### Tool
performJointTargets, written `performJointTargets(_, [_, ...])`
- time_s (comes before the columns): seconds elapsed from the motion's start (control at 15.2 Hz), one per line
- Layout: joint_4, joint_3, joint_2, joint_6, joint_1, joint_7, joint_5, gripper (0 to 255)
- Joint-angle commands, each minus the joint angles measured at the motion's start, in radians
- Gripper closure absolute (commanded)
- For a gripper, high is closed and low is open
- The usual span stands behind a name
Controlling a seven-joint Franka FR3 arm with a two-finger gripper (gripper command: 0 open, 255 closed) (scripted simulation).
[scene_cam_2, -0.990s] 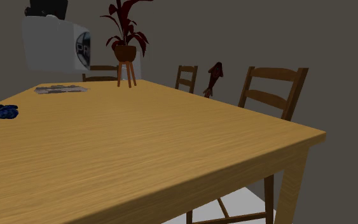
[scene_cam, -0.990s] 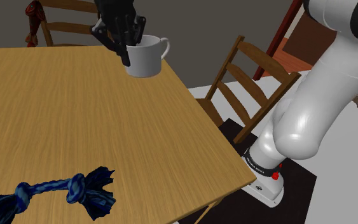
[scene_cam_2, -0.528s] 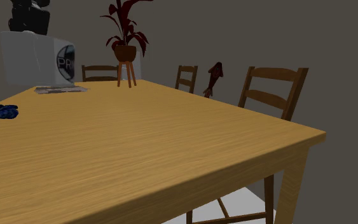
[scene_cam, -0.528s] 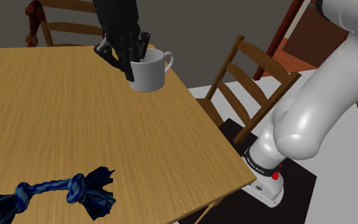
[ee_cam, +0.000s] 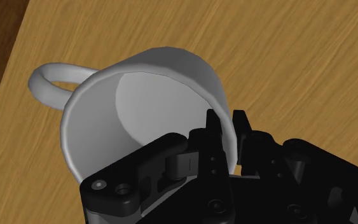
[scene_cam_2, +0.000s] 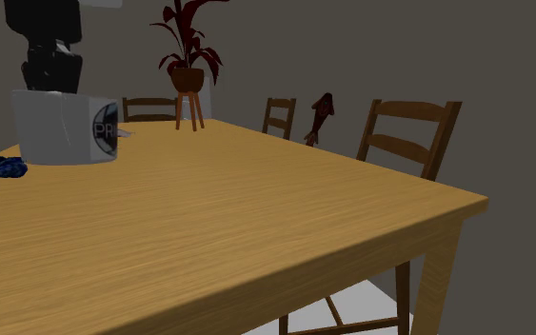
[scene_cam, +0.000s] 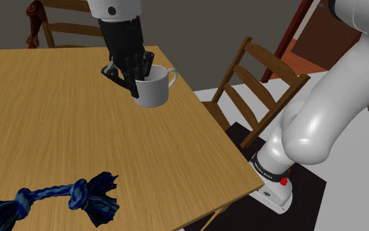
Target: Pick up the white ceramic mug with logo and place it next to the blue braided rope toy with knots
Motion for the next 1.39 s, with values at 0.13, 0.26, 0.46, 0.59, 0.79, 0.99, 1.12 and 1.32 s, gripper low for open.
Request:
performJointTargets(0.13, [-0.057, 0.001, -0.002, 0.055, 0.001, -0.001, 0.001, 255])
performJointTargets(0.26, [-0.083, 0.001, -0.001, 0.082, 0.001, -0.001, 0.001, 255])
performJointTargets(0.46, [-0.120, 0.002, 0.002, 0.122, 0.002, -0.001, 0.000, 255])
performJointTargets(0.59, [-0.144, 0.003, 0.005, 0.149, 0.002, 0.000, 0.000, 255])
performJointTargets(0.79, [-0.174, 0.005, 0.011, 0.184, 0.003, 0.001, -0.002, 255])
performJointTargets(0.99, [-0.174, 0.005, 0.011, 0.184, 0.003, 0.001, -0.002, 255])
performJointTargets(1.12, [-0.174, 0.005, 0.011, 0.184, 0.003, 0.001, -0.002, 255])
performJointTargets(1.32, [-0.174, 0.005, 0.011, 0.184, 0.003, 0.001, -0.002, 255])
